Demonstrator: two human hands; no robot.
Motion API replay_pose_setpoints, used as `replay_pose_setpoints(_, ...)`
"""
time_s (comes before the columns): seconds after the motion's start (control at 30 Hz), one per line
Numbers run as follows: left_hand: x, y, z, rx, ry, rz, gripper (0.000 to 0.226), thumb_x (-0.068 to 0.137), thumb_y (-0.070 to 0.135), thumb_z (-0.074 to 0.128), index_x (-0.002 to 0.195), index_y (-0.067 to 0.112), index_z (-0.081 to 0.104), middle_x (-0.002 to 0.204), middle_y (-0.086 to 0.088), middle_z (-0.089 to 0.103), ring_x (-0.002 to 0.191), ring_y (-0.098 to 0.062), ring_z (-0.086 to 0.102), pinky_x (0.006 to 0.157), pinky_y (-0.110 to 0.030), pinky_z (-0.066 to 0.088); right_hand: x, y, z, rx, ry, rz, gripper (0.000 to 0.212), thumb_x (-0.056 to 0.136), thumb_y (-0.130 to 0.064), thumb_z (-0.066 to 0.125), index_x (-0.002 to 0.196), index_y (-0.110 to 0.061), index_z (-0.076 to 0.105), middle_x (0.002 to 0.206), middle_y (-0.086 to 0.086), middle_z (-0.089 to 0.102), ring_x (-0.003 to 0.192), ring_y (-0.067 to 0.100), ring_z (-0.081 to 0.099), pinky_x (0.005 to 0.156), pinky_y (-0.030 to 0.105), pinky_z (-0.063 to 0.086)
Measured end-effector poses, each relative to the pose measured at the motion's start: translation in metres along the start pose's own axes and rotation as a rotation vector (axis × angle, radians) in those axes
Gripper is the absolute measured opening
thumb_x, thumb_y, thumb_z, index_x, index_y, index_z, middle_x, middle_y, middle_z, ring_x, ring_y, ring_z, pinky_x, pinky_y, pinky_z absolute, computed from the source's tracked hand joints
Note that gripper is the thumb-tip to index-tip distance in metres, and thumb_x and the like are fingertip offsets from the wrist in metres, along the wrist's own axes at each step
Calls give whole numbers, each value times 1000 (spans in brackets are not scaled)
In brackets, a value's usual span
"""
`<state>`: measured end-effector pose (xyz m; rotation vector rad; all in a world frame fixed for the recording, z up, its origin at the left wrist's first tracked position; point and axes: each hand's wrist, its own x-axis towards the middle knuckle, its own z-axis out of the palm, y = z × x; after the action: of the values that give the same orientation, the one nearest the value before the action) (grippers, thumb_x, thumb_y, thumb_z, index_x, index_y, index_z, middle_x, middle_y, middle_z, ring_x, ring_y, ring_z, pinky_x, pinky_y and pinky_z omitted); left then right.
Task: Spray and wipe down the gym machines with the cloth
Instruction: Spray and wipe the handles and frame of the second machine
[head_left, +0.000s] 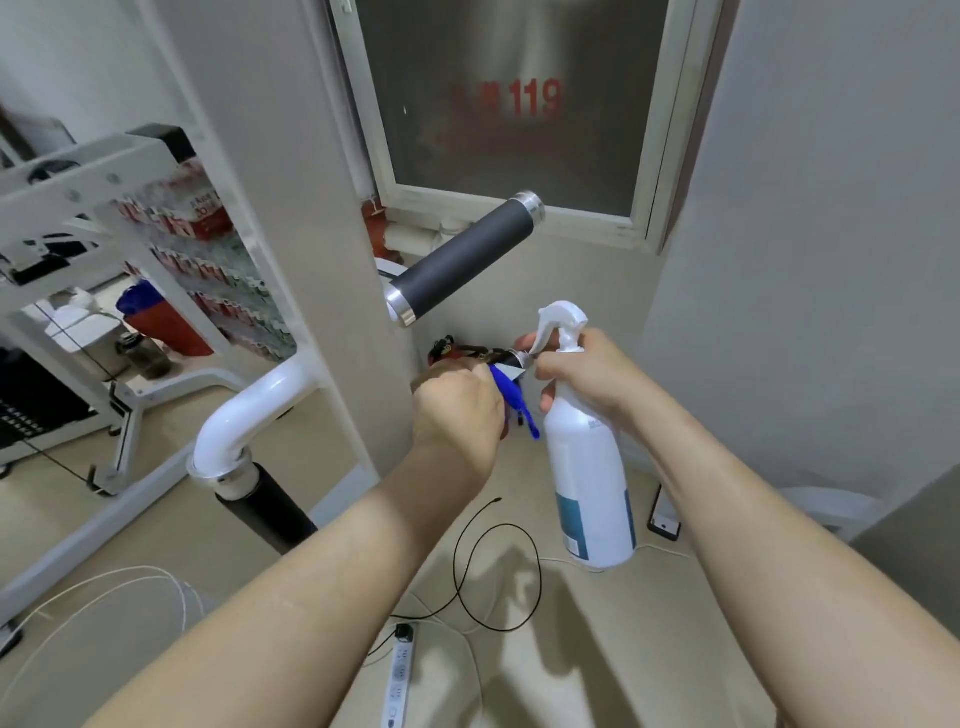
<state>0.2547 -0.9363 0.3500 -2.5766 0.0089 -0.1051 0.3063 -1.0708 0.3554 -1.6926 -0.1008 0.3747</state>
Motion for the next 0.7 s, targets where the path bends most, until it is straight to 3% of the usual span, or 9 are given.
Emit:
replay_pose_setpoints(0.07, 13, 1, -2, -168, 1, 13, 27, 91, 16, 51, 116, 6, 51, 105, -10, 58, 98, -27, 60, 60, -29, 39, 3, -2, -4, 3, -20, -16, 32, 83, 6, 49, 108, -3, 66, 91, 23, 64, 45, 19, 58, 48, 22, 49)
replay_pose_setpoints(0.13, 31, 2, -9, -357, -38, 47, 10, 83, 18, 61, 91, 16, 57, 83, 0, 59, 81, -23, 63, 62, -27, 41, 5, -3, -9, 0, -42, -26, 26, 82, 6, 52, 102, -2, 66, 86, 23, 65, 46, 19, 58, 51, 24, 50)
replay_pose_setpoints(0.27, 61, 0, -33, -917, -414, -85, 6, 66, 17, 68, 69, 14, 64, 54, -4, 67, 47, -21, 65, 50, -27, 53, 2, 3, -19, -83, -25, -4, 15, 74, -1, 54, 85, -2, 64, 62, 20, 63, 57, 25, 58, 62, 31, 49)
replay_pose_setpoints(0.37, 73, 1, -42, -1011, -632, -94, 13, 64, 11, 64, 76, 9, 68, 56, -12, 69, 44, -24, 66, 58, -32, 56, -1, 7, -21, -57, -37, -6, 16, 77, 5, 52, 77, -7, 62, 56, 15, 61, 54, 21, 58, 57, 24, 50)
replay_pose_setpoints(0.47, 63, 8, -38, -876, -440, -64, 7, 68, 16, 62, 73, 15, 66, 54, -1, 67, 45, -19, 64, 52, -22, 48, -4, 8, -18, -78, -34, 11, 21, 74, 0, 53, 93, 0, 62, 61, 18, 64, 54, 20, 60, 61, 24, 50)
replay_pose_setpoints(0.53, 47, 21, -17, -593, -59, 3, 4, 75, 19, 62, 76, 19, 59, 61, 6, 58, 58, -17, 61, 50, -20, 35, -2, 10, -15, -81, -22, 23, 44, 67, -7, 55, 110, 5, 58, 66, 22, 65, 56, 24, 60, 65, 30, 50)
replay_pose_setpoints(0.6, 28, 30, 2, -329, 245, 71, 9, 77, 22, 63, 82, 20, 56, 68, 5, 55, 63, -17, 60, 51, -24, 32, 0, 11, -12, -10, -17, -1, 45, 70, -3, 55, 115, 0, 60, 68, 22, 63, 53, 26, 58, 60, 31, 51)
replay_pose_setpoints(0.63, 21, 30, 10, -231, 305, 104, 10, 80, 25, 57, 87, 18, 57, 71, 4, 56, 65, -16, 59, 52, -26, 35, 1, 11, -9, 22, -25, -24, 42, 73, 0, 54, 114, -4, 62, 68, 21, 61, 52, 26, 57, 57, 30, 51)
replay_pose_setpoints(0.7, 12, 28, 25, -105, 356, 140, 36, 90, 29, 31, 105, 12, 60, 81, 1, 56, 74, -16, 56, 63, -27, 42, -1, 10, -2, 68, -46, -40, 41, 75, 4, 52, 112, -9, 64, 68, 21, 59, 51, 26, 55, 54, 30, 51)
